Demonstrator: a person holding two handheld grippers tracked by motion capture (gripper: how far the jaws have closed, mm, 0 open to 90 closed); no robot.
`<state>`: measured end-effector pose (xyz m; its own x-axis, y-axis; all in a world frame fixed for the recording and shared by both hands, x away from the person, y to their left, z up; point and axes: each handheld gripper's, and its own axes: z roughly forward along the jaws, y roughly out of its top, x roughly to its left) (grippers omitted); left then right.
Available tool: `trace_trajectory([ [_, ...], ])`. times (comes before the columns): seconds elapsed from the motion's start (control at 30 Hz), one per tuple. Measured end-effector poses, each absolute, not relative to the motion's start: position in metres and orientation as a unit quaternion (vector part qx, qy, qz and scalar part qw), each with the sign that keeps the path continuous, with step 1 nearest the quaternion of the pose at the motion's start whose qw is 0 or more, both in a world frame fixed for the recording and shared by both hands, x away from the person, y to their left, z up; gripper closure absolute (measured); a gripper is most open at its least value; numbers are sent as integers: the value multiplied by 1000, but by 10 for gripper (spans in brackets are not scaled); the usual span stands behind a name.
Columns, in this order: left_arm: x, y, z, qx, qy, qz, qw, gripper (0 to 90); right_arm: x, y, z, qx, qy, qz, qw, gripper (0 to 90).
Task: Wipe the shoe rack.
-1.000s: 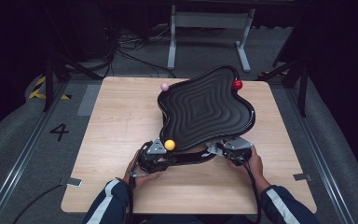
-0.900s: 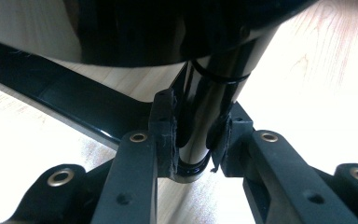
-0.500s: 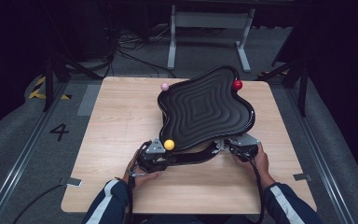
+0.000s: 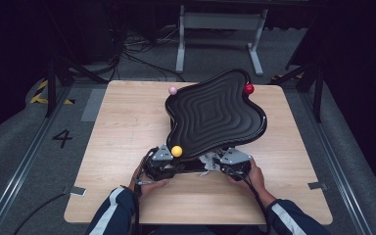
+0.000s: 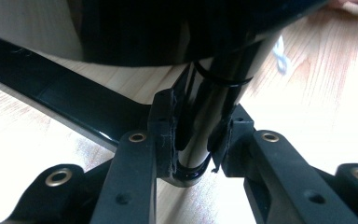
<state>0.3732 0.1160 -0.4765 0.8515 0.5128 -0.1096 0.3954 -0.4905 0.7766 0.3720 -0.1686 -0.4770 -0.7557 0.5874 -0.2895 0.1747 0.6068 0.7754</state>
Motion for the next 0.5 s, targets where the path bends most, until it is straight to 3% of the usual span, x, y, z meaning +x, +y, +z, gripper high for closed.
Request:
trace_trajectory([
  [0.37, 373, 116, -477, 861, 263, 71, 429, 719, 351, -113, -479, 181, 863, 411, 230, 802],
  [0.5, 372, 116, -477, 861, 263, 74, 429, 719, 349, -111, -480, 166, 865, 408, 241, 801],
])
